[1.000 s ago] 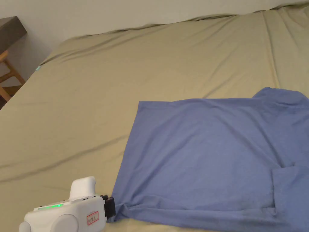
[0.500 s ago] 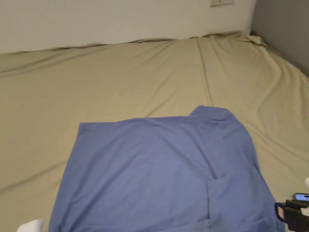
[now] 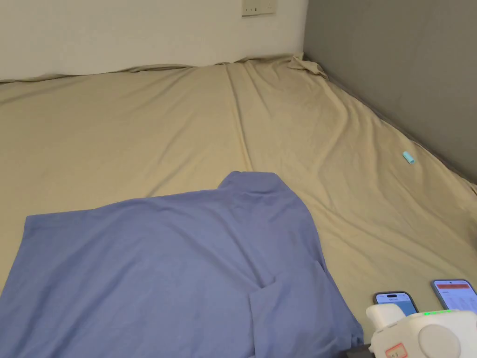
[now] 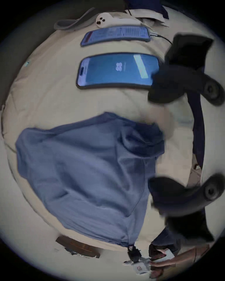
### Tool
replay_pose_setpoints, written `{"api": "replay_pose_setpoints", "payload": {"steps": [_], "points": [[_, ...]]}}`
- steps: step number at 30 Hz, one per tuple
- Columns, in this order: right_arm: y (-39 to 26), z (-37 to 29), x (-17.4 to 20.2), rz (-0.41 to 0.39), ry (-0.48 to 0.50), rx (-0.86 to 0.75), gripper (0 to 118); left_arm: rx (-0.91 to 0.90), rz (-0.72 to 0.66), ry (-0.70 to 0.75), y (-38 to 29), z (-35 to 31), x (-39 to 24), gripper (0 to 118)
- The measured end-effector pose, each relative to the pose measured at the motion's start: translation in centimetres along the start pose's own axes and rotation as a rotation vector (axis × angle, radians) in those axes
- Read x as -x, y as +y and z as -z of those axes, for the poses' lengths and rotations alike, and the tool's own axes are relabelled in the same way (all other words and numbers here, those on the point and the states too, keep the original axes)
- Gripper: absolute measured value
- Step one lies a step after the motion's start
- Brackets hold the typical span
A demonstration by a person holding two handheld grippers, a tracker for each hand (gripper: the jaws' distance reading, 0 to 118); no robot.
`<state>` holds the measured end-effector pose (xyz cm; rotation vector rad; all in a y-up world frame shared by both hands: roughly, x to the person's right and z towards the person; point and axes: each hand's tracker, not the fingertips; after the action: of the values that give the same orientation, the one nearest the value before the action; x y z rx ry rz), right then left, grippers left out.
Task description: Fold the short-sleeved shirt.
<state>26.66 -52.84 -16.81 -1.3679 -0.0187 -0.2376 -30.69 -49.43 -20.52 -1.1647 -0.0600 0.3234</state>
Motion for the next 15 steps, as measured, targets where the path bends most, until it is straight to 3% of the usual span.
{"api": "replay_pose_setpoints", "payload": {"steps": [2, 4, 5, 7, 9, 15], "points": [[0.2, 1.1, 0.5, -0.017, -0.035, 0.014, 42, 0.005, -0.014, 0.013, 0.0, 0.4, 0.1, 11], [0.4, 0.9, 0.4, -0.021, -0.023, -0.020, 37, 0.028, -0.044, -0.010, 0.2, 0.6, 0.6, 11], [0.4, 0.5, 0.3, -0.023, -0.015, -0.042, 18, 0.030, -0.044, -0.010, 0.1, 0.6, 0.4, 11], [0.5, -0.7, -0.1, -0.005, 0.073, -0.124, 15, 0.028, -0.035, -0.005, 0.0, 0.4, 0.1, 11], [0.6, -1.8, 0.0, -0.001, 0.060, -0.146, 14, 0.029, -0.047, -0.017, 0.4, 0.1, 0.4, 11], [3.0, -5.8, 0.7, 0.069, 0.202, -0.267, 13, -0.005, -0.127, -0.119, 3.1, -2.0, 0.2, 11]]}}
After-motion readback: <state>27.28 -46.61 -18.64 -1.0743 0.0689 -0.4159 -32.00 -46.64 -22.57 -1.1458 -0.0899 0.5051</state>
